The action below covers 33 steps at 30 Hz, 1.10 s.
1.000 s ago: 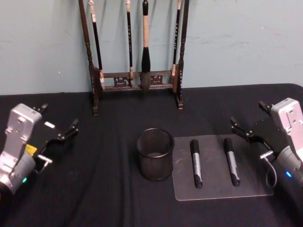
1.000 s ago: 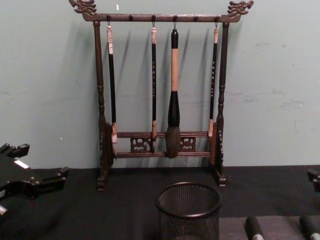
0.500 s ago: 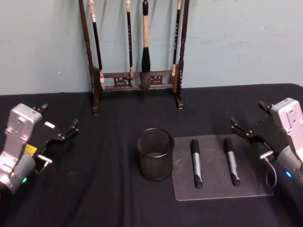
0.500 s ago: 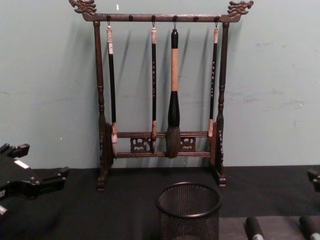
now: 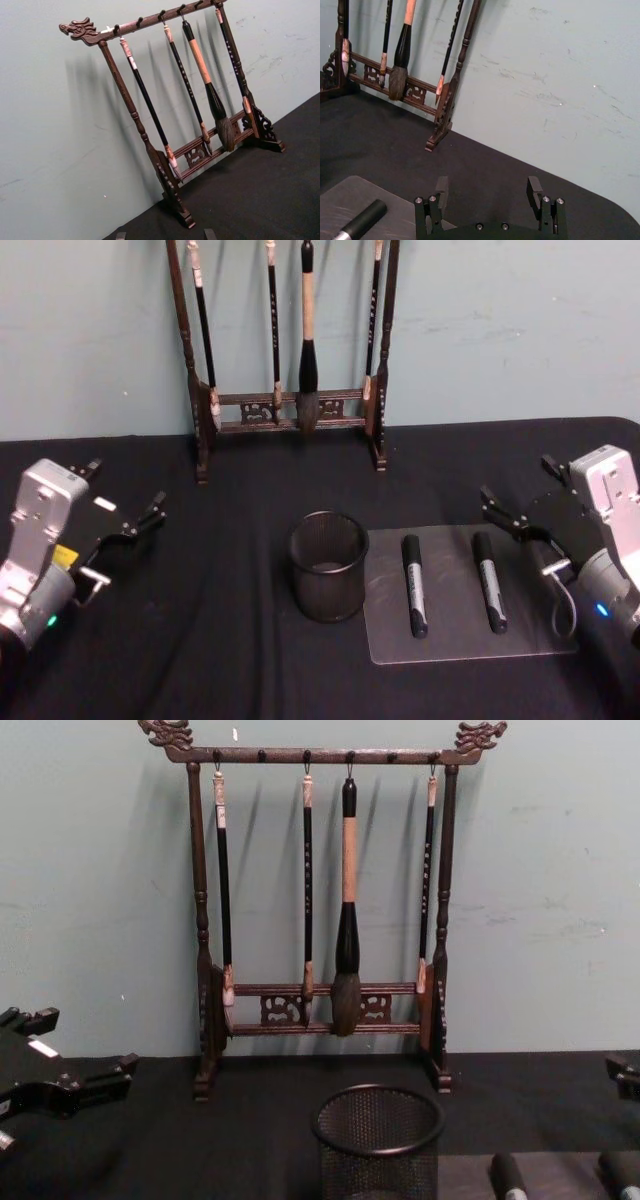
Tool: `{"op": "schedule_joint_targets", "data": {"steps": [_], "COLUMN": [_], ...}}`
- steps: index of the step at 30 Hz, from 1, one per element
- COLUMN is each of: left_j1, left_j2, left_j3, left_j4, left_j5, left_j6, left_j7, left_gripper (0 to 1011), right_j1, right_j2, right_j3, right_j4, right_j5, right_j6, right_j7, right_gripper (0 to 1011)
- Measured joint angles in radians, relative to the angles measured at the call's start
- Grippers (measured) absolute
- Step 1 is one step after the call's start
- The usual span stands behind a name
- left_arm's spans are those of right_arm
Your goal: Pick up the water-based marker from the table and place it into the pen holder.
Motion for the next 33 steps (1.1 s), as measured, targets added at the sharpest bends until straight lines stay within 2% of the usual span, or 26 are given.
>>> {"op": "schedule_joint_targets", "data": {"steps": [17, 23, 33], "left_j1": [0.000, 0.000, 0.000], "left_j2": [0.000, 0.000, 0.000], "left_j3": [0.000, 0.000, 0.000], "left_j4": [0.000, 0.000, 0.000], "left_j5": [0.000, 0.000, 0.000], "left_j6": [0.000, 0.000, 0.000], "left_j7": [0.000, 0.000, 0.000], "left_gripper": [1009, 1009, 1009], "right_j1": [-0.016, -0.021, -0.035], "right_j2": [-0.077, -0.108, -0.133], "right_j3": [0.030, 0.052, 0.088], "right_j4": [-0.020, -0.016, -0.040], "right_j5": [-0.005, 0.023, 0.035], "right_j6": [0.049, 0.066, 0.128], "right_j7": [0.000, 0.031, 0.036], "right_gripper": [1002, 1002, 1002]}}
